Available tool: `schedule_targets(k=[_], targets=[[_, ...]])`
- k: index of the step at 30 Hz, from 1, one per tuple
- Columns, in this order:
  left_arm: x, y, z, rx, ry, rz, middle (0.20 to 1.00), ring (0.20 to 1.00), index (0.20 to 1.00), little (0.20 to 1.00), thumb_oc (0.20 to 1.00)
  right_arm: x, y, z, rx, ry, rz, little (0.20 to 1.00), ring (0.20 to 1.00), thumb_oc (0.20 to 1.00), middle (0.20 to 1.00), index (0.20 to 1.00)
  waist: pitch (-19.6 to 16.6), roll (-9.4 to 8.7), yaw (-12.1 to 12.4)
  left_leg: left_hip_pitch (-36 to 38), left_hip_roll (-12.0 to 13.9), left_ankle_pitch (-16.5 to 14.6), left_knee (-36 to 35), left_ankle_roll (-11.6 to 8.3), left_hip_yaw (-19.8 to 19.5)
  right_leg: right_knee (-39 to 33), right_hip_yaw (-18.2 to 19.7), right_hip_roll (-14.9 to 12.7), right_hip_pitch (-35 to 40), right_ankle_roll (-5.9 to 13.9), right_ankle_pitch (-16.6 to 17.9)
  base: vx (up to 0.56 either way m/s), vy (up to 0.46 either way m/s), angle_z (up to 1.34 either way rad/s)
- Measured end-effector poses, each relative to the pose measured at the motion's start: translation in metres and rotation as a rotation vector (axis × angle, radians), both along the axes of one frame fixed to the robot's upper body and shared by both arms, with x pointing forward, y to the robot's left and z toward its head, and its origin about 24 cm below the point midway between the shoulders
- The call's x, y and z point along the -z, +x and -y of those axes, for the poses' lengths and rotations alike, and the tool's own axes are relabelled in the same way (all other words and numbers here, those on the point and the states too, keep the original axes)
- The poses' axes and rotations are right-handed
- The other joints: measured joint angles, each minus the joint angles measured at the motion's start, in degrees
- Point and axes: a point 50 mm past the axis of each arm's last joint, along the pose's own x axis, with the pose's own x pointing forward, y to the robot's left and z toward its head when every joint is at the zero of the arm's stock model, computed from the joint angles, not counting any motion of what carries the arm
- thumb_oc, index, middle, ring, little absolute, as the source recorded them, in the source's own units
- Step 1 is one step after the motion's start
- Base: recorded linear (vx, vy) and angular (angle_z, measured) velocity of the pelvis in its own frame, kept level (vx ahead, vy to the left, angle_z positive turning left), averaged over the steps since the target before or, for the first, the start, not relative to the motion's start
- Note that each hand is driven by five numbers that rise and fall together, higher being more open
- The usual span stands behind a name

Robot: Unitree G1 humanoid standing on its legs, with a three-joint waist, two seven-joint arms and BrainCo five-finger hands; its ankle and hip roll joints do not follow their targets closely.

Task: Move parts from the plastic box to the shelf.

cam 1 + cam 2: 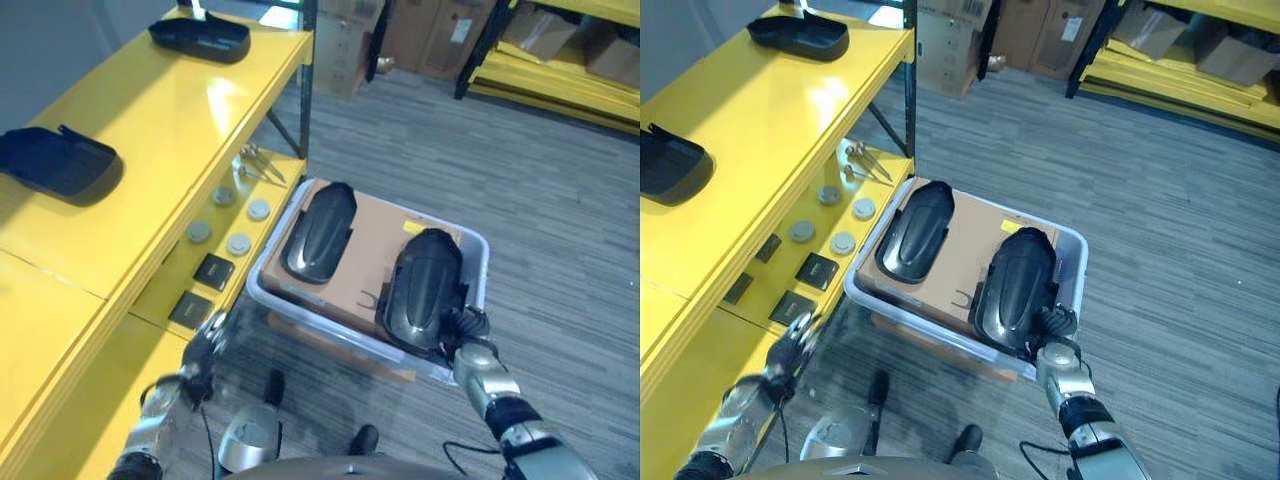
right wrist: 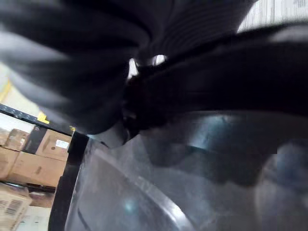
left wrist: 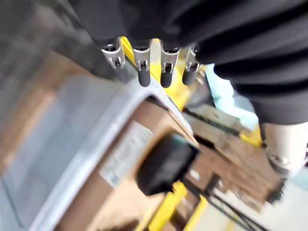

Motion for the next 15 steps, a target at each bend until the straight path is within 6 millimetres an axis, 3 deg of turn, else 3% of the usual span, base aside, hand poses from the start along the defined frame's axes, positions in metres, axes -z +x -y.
schedule_targets(k=[2,6,8,9,10,15], targets=[[-0.029,0.017,0.01,0.076,-0.045,0.071,1.0,1.0,1.0,1.0,1.0,-0.006,0.004,-0.002,-0.002,0.002,0.03,0.2,0.2,0.2,0.2,0.2,-0.78,0.77,-1.31,2.37,-0.18,-0.18,-0.54,0.26,0.77,0.02,0.94,-0.23,1.64,0.01,0.02,0.06,0.077,-0.21],[-0.049,0.042,0.036,0.176,-0.1,0.089,1.0,1.0,1.0,1.0,1.0,-0.019,0.013,-0.005,-0.029,-0.007,0.077,0.2,0.2,0.2,0.2,0.2,-3.75,2.28,-4.2,4.87,-0.14,0.22,-1.75,0.16,2.26,-0.02,2.54,-0.34,2.46,0.1,-0.07,0.04,0.048,-0.21],[-0.081,0.072,0.067,0.275,-0.101,0.141,1.0,1.0,1.0,1.0,1.0,-0.041,0.042,-0.022,-0.114,-0.031,0.117,0.2,0.2,0.2,0.2,0.2,-4.0,2.48,-6.79,5.9,0.16,0.09,-1.83,0.52,3.77,-0.03,4.2,-0.27,2.59,-0.01,-0.04,0.03,0.041,-0.34],[-0.106,0.09,0.089,0.341,-0.105,0.191,1.0,1.0,1.0,1.0,1.0,-0.062,0.062,-0.036,-0.177,-0.039,0.186,0.2,0.2,0.2,0.2,0.2,-5.08,2.65,-8.41,6.02,0.15,0.28,-1.83,0.46,4.33,-0.01,4.98,-0.27,2.33,0.35,0.3,0.02,0.029,-0.43],[-0.112,0.095,0.103,0.363,-0.122,0.193,1.0,1.0,1.0,1.0,1.0,-0.075,0.07,-0.04,-0.193,-0.04,0.233,0.2,0.2,0.2,0.2,0.2,-5.96,2.79,-8.95,6.37,0.28,0.22,-1.82,0.37,4.94,0.0,5.53,-0.19,2.3,0.35,0.32,0.03,0.026,-0.3],[-0.074,0.101,0.11,0.287,-0.175,-0.092,1.0,1.0,1.0,1.0,1.0,-0.118,0.105,-0.078,-0.376,-0.148,0.285,0.2,0.2,0.2,0.2,0.2,-7.1,3.83,-10.62,7.01,1.22,-0.08,-1.71,0.12,6.01,0.0,6.73,0.67,2.16,0.11,0.31,0.02,0.013,-0.15]])
